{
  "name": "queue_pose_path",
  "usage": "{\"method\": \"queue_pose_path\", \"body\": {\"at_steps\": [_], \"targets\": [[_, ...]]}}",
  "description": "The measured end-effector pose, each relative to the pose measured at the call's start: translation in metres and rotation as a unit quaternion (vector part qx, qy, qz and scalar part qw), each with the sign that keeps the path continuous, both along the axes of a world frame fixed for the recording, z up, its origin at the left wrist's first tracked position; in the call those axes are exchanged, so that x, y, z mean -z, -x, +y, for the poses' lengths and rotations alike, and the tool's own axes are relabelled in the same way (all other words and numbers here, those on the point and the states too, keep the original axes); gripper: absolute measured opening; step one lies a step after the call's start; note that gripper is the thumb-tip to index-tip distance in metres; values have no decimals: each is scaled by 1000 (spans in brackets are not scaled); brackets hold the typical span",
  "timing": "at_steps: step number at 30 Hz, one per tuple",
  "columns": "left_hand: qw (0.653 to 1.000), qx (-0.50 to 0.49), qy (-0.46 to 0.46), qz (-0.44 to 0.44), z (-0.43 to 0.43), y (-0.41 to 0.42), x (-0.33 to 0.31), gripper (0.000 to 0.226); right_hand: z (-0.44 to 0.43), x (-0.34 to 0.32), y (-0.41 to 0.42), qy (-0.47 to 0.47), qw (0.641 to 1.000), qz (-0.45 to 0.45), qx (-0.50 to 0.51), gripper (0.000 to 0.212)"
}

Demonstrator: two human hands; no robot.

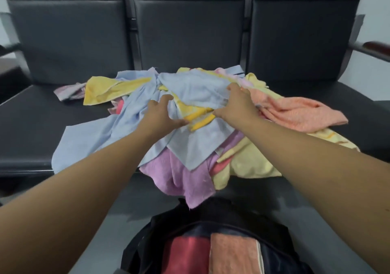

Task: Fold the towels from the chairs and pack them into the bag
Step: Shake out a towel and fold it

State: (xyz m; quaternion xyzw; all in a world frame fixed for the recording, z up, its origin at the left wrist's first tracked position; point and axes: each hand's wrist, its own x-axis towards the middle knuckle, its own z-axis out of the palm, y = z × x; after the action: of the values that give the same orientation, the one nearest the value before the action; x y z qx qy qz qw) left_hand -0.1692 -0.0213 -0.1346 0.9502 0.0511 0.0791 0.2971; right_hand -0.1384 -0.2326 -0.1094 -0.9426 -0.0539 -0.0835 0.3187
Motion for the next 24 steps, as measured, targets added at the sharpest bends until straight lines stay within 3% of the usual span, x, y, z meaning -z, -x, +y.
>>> {"method": "queue_pose_path", "body": {"at_steps": [3,7,12,13,15,17,18,21,24], "targets": [[999,10,16,27,-5,-16,11,101,-1,14,-17,8,1000,-24,15,48],[999,17,35,0,-8,-31,18,93,-7,12,-22,-10,995,-100,16,12],[997,19,43,-60,-14,-38,1,80,-5,-30,-7,-101,981,-90,-138,19],[996,24,45,-78,-15,-39,-5,63,-4,-42,2,-108,976,-85,-169,20],[989,21,56,-132,-15,-34,-24,6,-4,-68,19,-159,963,-75,-204,17],[977,18,61,-205,-10,-30,-42,34,-10,-90,32,-246,941,-71,-220,19],[975,20,75,-208,-8,-23,-53,37,-14,-99,38,-293,929,-68,-214,17],[983,13,29,-181,-3,-1,-85,27,-33,-119,48,-415,897,-46,-145,12],[983,49,27,-175,0,27,-124,18,-53,-130,59,-443,893,-46,-68,14]]}}
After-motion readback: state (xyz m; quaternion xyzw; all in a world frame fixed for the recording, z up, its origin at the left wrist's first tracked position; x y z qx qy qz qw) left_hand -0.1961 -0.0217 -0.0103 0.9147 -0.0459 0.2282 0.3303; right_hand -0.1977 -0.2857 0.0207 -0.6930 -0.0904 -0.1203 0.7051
